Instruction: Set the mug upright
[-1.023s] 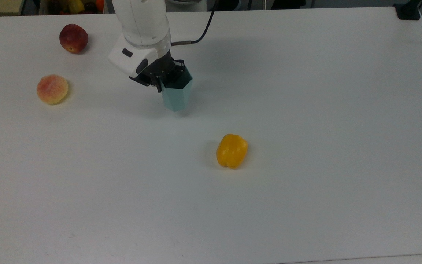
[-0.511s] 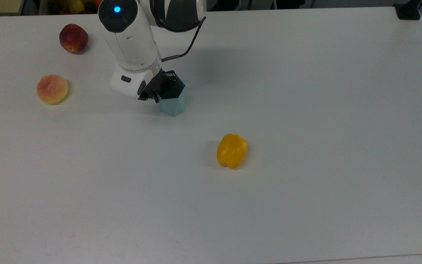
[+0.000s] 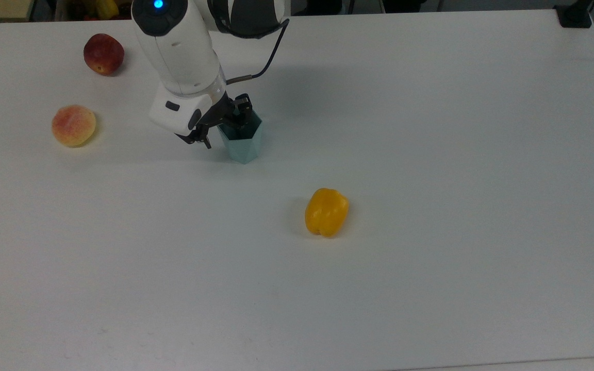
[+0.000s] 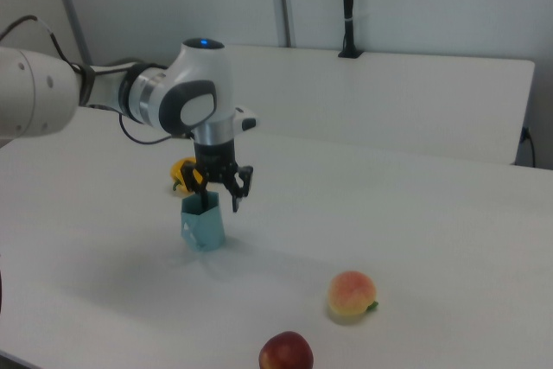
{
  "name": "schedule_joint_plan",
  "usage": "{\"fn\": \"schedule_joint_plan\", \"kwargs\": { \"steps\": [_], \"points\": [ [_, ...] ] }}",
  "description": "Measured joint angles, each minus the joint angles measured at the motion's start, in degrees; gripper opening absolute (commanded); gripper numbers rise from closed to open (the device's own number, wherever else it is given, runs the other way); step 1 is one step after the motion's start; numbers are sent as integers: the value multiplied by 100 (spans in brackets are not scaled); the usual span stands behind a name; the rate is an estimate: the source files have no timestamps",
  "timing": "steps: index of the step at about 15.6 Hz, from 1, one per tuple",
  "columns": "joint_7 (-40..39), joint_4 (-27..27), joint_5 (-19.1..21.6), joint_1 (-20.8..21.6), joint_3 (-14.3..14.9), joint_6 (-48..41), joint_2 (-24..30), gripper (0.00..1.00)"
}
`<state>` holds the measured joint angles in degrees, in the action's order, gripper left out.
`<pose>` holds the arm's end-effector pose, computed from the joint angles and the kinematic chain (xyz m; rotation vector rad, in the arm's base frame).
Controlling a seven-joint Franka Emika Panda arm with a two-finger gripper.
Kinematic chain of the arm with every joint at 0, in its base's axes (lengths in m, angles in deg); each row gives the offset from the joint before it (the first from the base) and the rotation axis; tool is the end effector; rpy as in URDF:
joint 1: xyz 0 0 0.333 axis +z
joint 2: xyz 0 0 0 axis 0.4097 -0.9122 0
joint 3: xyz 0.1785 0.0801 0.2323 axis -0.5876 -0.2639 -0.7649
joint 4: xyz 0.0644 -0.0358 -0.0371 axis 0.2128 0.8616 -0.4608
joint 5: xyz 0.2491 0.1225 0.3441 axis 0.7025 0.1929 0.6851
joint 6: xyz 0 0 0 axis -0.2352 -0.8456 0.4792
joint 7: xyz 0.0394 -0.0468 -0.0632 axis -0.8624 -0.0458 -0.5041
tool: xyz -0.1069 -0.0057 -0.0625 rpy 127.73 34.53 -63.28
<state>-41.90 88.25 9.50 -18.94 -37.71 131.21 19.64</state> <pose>0.6885 -0.0168 0.3340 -3.0110 -0.5575 0.0375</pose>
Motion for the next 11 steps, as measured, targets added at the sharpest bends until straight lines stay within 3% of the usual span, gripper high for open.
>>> {"fn": "schedule_joint_plan", "kwargs": {
  "steps": [4, 11],
  "points": [
    [785, -176, 4, 50, -22, -175, 552, 100],
    [2165, -1115, 7, 93, -201, -2573, 1724, 100]
  ]
}}
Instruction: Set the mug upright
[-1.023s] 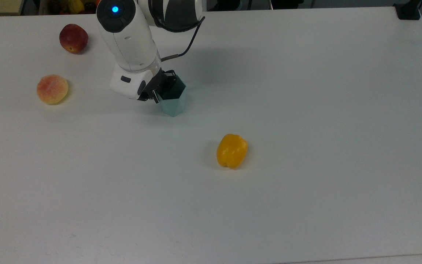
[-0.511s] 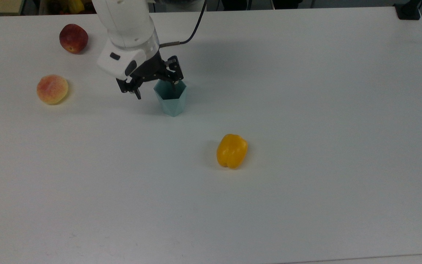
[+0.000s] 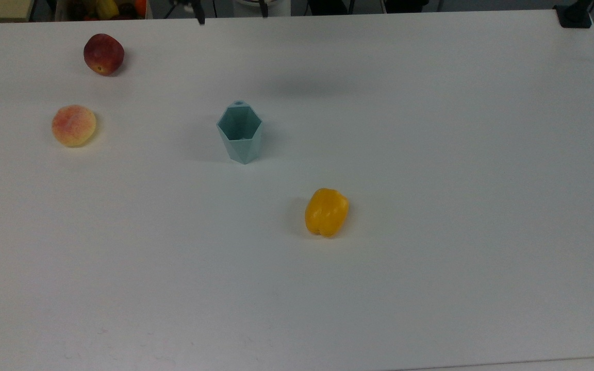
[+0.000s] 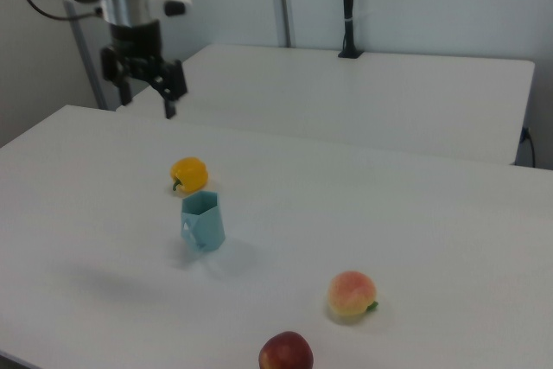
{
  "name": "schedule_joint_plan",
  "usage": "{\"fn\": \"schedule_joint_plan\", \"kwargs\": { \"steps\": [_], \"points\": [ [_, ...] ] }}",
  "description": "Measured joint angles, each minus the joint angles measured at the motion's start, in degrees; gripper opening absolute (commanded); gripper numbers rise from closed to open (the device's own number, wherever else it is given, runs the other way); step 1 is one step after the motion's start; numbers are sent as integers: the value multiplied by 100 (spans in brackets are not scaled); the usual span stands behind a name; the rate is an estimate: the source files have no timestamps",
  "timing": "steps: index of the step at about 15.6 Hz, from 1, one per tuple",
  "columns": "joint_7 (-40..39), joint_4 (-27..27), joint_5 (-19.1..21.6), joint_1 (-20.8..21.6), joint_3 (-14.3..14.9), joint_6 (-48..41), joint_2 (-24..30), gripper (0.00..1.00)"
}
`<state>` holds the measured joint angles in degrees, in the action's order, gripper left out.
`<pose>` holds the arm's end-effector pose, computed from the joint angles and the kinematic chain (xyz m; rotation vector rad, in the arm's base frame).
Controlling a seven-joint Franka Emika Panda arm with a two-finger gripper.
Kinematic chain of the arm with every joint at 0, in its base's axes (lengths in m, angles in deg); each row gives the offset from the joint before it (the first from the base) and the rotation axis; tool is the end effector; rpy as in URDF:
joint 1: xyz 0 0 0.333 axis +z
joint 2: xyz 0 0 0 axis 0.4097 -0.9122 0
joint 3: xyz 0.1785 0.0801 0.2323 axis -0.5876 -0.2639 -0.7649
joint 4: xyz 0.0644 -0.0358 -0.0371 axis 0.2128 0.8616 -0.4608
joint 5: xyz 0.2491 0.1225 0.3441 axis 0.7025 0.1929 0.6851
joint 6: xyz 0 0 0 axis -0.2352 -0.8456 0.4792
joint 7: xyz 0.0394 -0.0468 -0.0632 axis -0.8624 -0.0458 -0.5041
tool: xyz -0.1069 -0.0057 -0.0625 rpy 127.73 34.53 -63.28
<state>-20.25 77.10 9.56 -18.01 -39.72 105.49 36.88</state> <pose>0.6204 0.0206 0.5963 -3.0105 -0.1394 -0.0062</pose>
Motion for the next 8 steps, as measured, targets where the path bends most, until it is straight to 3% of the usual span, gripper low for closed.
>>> {"fn": "schedule_joint_plan", "kwargs": {
  "steps": [4, 8],
  "points": [
    [175, -31, 0, -56, -109, -616, 608, 100],
    [140, 47, 0, -213, -130, -457, 695, 100]
  ]
}}
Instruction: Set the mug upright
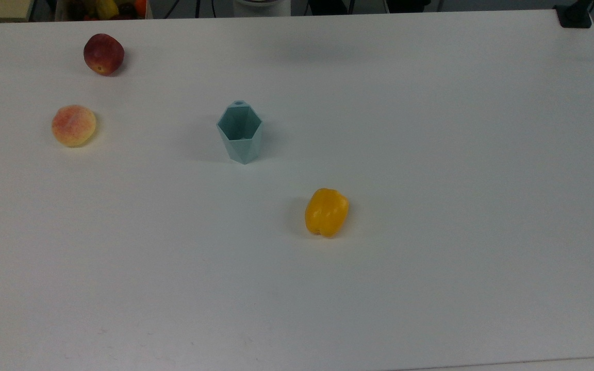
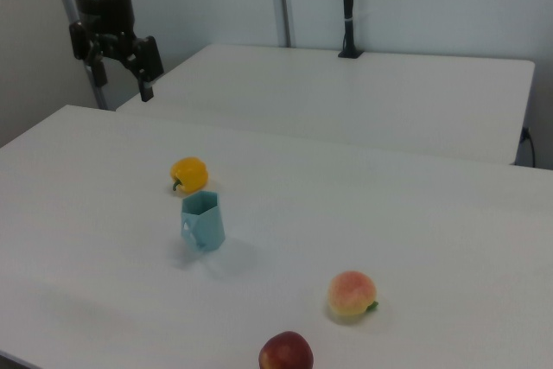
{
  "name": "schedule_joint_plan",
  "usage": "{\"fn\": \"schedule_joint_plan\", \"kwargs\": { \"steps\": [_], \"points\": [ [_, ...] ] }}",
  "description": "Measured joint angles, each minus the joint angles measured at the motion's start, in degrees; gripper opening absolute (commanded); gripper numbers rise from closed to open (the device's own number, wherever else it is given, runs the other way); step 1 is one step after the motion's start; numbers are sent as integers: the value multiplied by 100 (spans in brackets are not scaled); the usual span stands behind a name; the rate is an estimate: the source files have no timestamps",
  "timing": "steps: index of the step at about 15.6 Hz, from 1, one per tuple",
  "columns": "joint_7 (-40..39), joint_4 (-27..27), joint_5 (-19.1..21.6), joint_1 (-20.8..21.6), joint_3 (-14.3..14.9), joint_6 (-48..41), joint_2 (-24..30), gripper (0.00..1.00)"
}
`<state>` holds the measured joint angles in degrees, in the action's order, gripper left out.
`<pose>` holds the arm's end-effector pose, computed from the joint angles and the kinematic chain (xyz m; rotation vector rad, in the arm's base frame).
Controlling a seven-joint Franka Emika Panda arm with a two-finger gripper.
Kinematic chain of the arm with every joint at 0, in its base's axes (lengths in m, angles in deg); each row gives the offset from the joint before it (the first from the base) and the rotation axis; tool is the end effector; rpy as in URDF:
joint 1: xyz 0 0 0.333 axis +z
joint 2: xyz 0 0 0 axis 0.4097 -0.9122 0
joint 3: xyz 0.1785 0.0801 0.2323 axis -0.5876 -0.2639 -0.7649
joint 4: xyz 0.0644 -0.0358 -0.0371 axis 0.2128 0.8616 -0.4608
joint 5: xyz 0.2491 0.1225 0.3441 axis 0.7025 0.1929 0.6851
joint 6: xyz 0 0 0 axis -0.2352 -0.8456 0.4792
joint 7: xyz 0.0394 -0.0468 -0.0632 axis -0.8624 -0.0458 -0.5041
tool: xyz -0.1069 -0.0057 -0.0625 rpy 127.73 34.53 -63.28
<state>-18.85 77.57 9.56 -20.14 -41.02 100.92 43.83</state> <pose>0.5752 0.0097 0.6574 -3.0025 -0.0998 -0.0551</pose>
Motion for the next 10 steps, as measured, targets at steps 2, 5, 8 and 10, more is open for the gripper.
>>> {"fn": "schedule_joint_plan", "kwargs": {
  "steps": [2, 5, 8, 10],
  "points": [
    [-161, 132, 0, -20, 0, 370, -43, 100],
    [-309, 257, -2, -23, 0, 731, -122, 100],
    [-328, 288, -73, -30, 0, 867, -166, 100],
    [-332, 313, -228, -30, 0, 867, -166, 100]
  ]
}}
